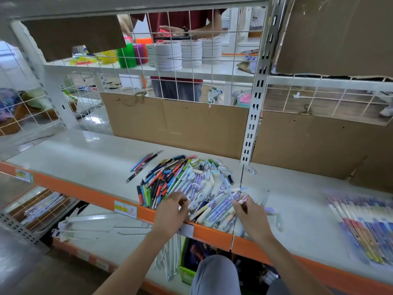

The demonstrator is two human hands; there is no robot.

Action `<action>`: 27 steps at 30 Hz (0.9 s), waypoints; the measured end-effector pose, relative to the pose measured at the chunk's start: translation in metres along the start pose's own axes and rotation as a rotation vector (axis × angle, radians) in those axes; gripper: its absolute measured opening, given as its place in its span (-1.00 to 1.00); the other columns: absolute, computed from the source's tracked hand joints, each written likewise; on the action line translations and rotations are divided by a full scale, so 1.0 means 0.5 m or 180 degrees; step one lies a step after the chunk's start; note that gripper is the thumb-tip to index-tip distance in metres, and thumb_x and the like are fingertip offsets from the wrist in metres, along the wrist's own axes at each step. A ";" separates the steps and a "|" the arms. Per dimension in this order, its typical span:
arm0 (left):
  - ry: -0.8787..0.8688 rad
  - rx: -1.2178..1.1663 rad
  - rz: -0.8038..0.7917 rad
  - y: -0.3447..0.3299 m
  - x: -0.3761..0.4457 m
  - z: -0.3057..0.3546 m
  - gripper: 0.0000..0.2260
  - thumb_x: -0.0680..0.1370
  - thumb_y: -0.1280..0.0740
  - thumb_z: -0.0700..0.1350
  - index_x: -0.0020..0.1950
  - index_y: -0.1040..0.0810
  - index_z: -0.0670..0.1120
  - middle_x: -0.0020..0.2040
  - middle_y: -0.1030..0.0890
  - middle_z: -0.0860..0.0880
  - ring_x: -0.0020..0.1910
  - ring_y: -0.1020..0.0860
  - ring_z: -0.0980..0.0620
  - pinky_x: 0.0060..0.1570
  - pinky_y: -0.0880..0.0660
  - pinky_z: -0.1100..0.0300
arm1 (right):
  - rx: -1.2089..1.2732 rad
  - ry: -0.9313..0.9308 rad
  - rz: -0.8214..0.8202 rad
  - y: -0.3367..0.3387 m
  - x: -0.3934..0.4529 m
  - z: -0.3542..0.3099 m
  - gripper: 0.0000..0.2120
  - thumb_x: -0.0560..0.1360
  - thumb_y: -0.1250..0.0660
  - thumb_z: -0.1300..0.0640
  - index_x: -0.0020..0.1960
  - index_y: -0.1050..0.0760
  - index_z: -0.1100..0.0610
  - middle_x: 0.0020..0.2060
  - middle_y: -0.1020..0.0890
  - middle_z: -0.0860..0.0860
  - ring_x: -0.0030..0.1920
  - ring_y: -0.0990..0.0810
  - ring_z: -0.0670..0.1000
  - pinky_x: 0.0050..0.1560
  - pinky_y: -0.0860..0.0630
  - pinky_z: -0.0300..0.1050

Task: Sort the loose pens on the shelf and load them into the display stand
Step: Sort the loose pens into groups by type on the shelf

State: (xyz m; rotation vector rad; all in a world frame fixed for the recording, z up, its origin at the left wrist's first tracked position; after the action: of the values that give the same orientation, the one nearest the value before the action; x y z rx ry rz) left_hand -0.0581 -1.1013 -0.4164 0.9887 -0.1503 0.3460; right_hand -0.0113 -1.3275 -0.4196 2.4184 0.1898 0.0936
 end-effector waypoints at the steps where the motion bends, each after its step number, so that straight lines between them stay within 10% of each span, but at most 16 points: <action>1: 0.0132 0.0111 0.0102 0.012 0.010 -0.011 -0.90 0.58 -0.26 -0.12 -0.11 -0.50 -0.10 -0.13 -0.52 0.01 -0.24 -0.48 0.09 -0.23 -0.37 0.27 | -0.0035 -0.0025 0.0017 0.001 0.000 0.002 -0.74 0.58 -0.21 -0.01 -0.20 -0.35 0.13 -0.46 -0.43 -0.05 -0.44 -0.38 -0.10 -0.41 -0.26 -0.23; 16: 0.0465 0.1497 -0.0309 0.011 0.049 -0.004 -0.83 0.62 -0.13 -0.06 0.07 -0.44 -0.12 0.04 -0.44 -0.05 0.00 -0.45 0.02 0.00 -0.43 0.19 | 0.0048 -0.0097 -0.0066 0.006 -0.014 -0.003 -0.70 0.58 -0.20 -0.02 -0.24 -0.30 0.13 -0.45 -0.43 -0.05 -0.43 -0.40 -0.10 -0.41 -0.28 -0.30; 27: -0.0685 -0.0945 -0.0621 -0.012 -0.022 0.116 -0.94 0.60 -0.19 -0.03 0.00 -0.40 0.01 -0.42 -0.42 -0.08 -0.50 -0.36 0.08 -0.45 -0.25 0.26 | 0.1781 -0.0321 -0.0195 0.048 -0.011 -0.040 -0.75 0.56 -0.28 0.09 -0.19 -0.49 0.25 -0.42 -0.48 0.09 -0.44 -0.36 -0.03 -0.41 -0.28 -0.20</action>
State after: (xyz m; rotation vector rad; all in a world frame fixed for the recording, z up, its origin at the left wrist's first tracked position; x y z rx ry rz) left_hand -0.0645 -1.1555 -0.3927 0.7366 -0.2895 0.0346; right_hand -0.0164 -1.3334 -0.3889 2.9615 0.2719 -0.1271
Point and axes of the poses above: each hand's wrist, its own x-axis towards the middle knuckle, its own y-axis out of the back of the hand, z = x × y, the point moved 7 cm from there along x, towards the middle knuckle
